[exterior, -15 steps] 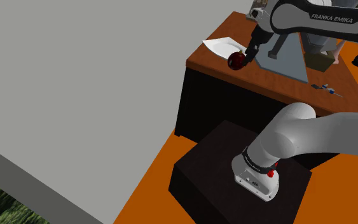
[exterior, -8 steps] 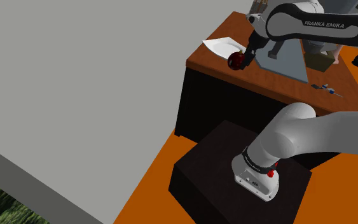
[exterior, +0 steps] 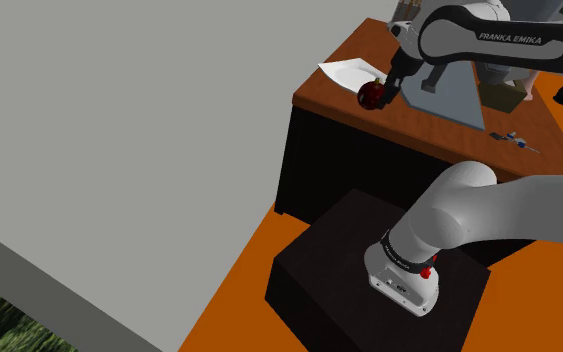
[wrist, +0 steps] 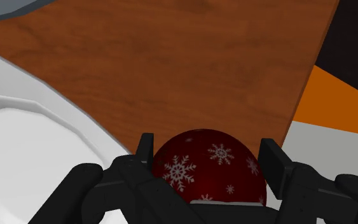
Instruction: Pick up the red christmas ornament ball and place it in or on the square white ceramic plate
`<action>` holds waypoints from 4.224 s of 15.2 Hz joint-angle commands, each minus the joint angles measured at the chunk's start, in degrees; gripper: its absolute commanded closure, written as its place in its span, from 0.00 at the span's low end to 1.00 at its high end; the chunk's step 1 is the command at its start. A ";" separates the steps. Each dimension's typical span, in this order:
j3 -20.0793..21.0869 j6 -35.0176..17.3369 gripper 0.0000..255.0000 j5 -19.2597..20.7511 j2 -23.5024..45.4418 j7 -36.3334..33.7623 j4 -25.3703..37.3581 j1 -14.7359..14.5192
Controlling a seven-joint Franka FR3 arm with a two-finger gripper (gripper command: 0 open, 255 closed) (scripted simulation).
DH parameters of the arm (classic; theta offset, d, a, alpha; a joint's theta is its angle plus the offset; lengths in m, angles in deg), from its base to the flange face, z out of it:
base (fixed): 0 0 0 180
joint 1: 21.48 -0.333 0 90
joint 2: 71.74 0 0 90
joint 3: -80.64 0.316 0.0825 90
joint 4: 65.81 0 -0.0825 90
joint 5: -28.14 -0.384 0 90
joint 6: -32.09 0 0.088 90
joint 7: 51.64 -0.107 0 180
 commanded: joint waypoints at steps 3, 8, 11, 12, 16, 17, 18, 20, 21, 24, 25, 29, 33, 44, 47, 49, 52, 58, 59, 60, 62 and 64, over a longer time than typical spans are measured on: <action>-0.03 -0.04 1.00 0.01 0.08 0.00 -0.06 -0.02; 0.47 1.47 1.00 -0.49 -0.06 0.13 1.32 -0.23; 1.18 3.71 1.00 -1.21 -0.13 0.37 3.51 -0.55; 1.40 4.45 1.00 -1.44 -0.12 0.45 4.26 -0.65; 2.25 7.32 1.00 -2.33 0.07 0.76 7.33 -1.07; 2.45 8.03 1.00 -2.54 0.16 0.84 8.12 -1.17; 2.65 8.73 1.00 -2.75 0.25 0.92 8.92 -1.27; 3.02 10.12 1.00 -3.15 0.48 1.08 10.54 -1.48; 3.21 10.81 1.00 -3.35 0.62 1.17 11.37 -1.58; 3.72 12.86 1.00 -3.92 1.10 1.42 13.89 -1.88; 3.77 13.08 1.00 -3.98 1.15 1.45 14.17 -1.91; -1.19 9.32 1.00 -4.39 9.88 4.46 20.20 -4.21; -6.61 6.36 1.00 -6.58 19.00 8.34 27.23 -7.03; -17.06 -0.18 1.00 -15.56 35.65 17.39 36.79 -11.53; -17.34 -2.48 1.00 -15.53 35.79 17.40 34.61 -11.45; -17.55 -4.03 1.00 -15.57 35.97 17.45 33.21 -11.41; -17.77 -5.66 1.00 -15.68 36.24 17.55 31.79 -11.34; -17.74 -5.66 1.00 -15.69 36.25 17.56 31.80 -11.30; -17.73 -5.66 1.00 -15.70 36.26 17.57 31.79 -11.29; -17.60 -5.52 0.00 -15.57 36.09 17.41 31.80 -11.27; -17.61 -5.51 0.00 -15.44 35.90 17.46 31.66 -11.19; -17.61 -5.56 0.00 -15.43 35.90 17.45 31.62 -11.19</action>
